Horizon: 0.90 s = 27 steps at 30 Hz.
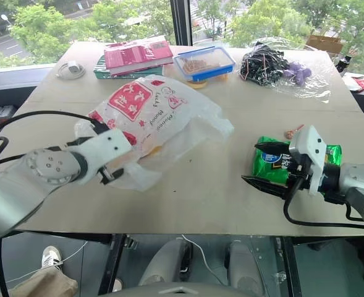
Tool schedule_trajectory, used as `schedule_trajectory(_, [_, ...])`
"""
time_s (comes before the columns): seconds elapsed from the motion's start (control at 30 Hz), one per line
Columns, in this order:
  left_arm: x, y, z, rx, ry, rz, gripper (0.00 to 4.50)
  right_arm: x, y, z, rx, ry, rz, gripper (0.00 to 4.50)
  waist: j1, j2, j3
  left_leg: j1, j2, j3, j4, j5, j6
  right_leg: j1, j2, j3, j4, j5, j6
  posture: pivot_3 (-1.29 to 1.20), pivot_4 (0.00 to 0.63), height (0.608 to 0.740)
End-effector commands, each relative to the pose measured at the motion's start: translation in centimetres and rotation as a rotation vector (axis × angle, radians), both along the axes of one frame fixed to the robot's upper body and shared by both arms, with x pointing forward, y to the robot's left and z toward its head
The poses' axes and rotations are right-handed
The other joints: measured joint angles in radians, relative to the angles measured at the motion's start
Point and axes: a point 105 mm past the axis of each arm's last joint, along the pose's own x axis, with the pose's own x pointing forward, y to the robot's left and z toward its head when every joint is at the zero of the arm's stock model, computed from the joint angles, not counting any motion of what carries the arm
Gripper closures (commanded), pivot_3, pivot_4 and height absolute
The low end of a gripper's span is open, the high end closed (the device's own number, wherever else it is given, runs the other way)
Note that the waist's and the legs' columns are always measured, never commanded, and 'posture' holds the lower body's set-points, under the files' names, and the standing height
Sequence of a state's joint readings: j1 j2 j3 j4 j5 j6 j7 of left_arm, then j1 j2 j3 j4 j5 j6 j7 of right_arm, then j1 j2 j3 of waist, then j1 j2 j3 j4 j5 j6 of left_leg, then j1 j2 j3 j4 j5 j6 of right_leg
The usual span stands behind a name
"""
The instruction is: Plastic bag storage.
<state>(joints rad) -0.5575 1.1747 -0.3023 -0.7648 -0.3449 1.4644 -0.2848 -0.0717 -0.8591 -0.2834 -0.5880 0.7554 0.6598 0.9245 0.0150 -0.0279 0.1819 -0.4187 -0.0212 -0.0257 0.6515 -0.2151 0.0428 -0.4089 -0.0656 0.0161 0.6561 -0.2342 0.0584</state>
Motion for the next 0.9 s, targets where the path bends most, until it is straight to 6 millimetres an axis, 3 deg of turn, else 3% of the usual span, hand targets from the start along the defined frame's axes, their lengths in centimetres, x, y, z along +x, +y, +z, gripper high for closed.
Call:
schedule_trajectory(0.03, [1.7,-0.1,3.4,-0.092,-0.201,0.003,0.06,-0.4,0.2,0.9,0.001,-0.046,-0.004,0.00,0.000,0.000,0.000,0.000,0.000,0.000,0.000,0.000,0.000,0.000,0.000,0.000,0.000,0.000,0.000,0.00,0.150,0.740])
schedule_trajectory(0.1, [1.6,-1.7,3.6,-0.348,-0.142,-0.030,0.06,-0.4,0.2,0.8,0.005,-0.044,-0.011,0.00,0.002,0.000,0.000,0.000,0.000,0.000,0.000,0.000,0.000,0.000,-0.001,0.000,0.000,0.000,0.000,0.00,0.150,0.740])
schedule_trajectory(0.17, [0.1,-3.6,4.3,-0.558,-0.025,-0.133,0.06,-0.5,0.3,0.6,0.005,-0.040,-0.018,0.00,0.001,-0.001,0.000,-0.001,0.000,-0.001,0.001,0.000,0.000,0.000,-0.001,-0.001,0.000,0.000,0.000,0.00,0.150,0.740])
schedule_trajectory(0.33, [-2.6,-4.4,4.7,-0.743,0.196,-0.282,0.06,-0.4,0.6,0.5,0.018,-0.042,-0.023,0.00,-0.015,-0.002,0.001,-0.002,0.000,0.000,0.001,0.000,0.000,-0.002,-0.001,-0.002,0.000,0.002,0.003,0.00,0.150,0.740])
schedule_trajectory(0.43, [-4.1,-4.6,3.7,-0.627,0.241,-0.299,0.06,-0.3,0.7,0.4,0.017,-0.043,-0.021,0.00,-0.019,-0.002,0.001,-0.001,0.001,0.000,0.000,0.000,0.000,-0.002,-0.001,-0.001,0.001,0.002,0.003,0.00,0.150,0.740])
schedule_trajectory(0.5, [-4.7,-4.3,2.9,-0.453,0.195,-0.307,0.06,-0.3,0.8,0.4,0.026,-0.044,-0.019,0.00,-0.022,-0.002,0.001,-0.001,0.000,0.000,0.000,0.000,0.000,-0.001,-0.001,-0.001,0.001,0.002,0.003,0.00,0.150,0.740])
schedule_trajectory(0.63, [-5.7,-4.0,2.4,-0.291,0.146,-0.368,0.06,-0.2,1.0,0.4,0.031,-0.038,-0.012,0.00,-0.018,-0.002,0.001,0.000,0.000,0.001,0.000,0.000,0.000,0.000,-0.005,0.000,0.000,0.000,-0.001,0.00,0.150,0.740])
schedule_trajectory(0.77, [-5.7,-3.1,1.8,-0.157,0.091,-0.409,0.06,0.0,1.2,0.3,0.036,-0.033,-0.004,0.00,-0.010,0.000,0.001,0.001,0.001,0.001,-0.001,0.000,0.000,-0.001,-0.006,0.001,0.000,0.000,-0.002,0.00,0.150,0.740])
schedule_trajectory(0.9, [-5.1,-3.6,1.0,-0.085,0.006,-0.482,0.06,0.3,1.4,0.4,0.040,-0.035,-0.002,0.00,-0.001,0.000,0.001,0.001,0.001,0.001,-0.002,0.000,-0.001,-0.001,-0.007,0.003,-0.002,0.000,-0.002,0.00,0.150,0.740])
